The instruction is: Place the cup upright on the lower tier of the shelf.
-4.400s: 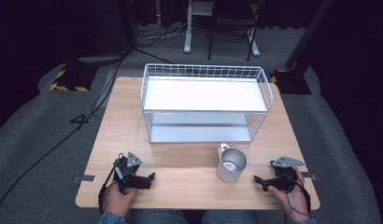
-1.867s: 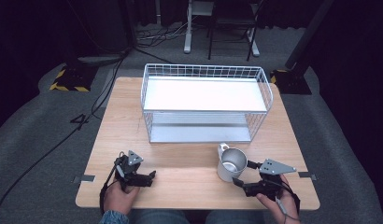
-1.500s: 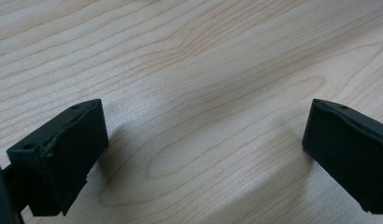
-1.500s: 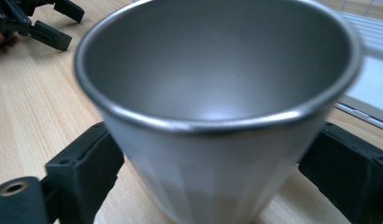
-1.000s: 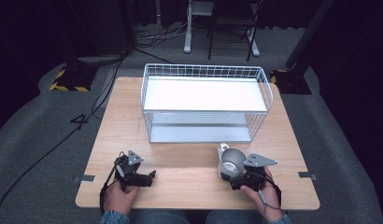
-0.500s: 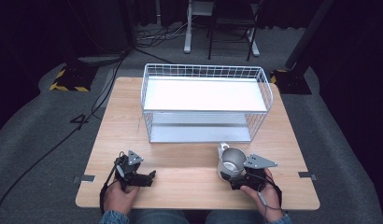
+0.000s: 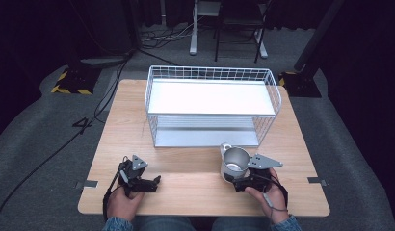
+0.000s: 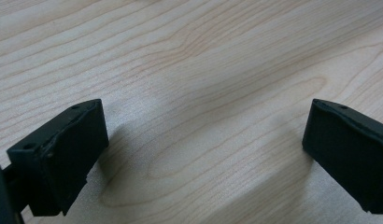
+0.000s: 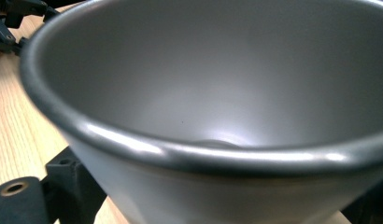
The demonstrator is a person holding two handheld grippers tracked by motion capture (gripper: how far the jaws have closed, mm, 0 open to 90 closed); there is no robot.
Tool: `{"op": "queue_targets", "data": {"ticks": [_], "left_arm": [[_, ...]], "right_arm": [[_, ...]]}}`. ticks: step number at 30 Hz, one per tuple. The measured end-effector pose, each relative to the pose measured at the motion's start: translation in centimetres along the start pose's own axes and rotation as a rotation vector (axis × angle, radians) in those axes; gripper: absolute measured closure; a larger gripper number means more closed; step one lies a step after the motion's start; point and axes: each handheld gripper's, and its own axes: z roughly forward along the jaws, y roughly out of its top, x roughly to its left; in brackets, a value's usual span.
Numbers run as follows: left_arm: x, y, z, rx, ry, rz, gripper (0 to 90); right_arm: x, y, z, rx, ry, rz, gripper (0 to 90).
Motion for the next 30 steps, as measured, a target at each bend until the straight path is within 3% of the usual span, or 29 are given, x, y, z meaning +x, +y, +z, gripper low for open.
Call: {"op": "queue_targets", "data": {"ticks": [19,30], "left_arm": [[-0.1,0.0,0.0,-0.002,0.004,-0.006,0.4],[-0.1,0.1,0.1,0.000,0.008,-0.010,0.4]], "right_arm": [[-1.5,4.6,2.7,-0.048,-0.018,-0.053,8.5],[-3.1,5.8,4.9,-0.079,-0.036,-0.060,8.6]]}}
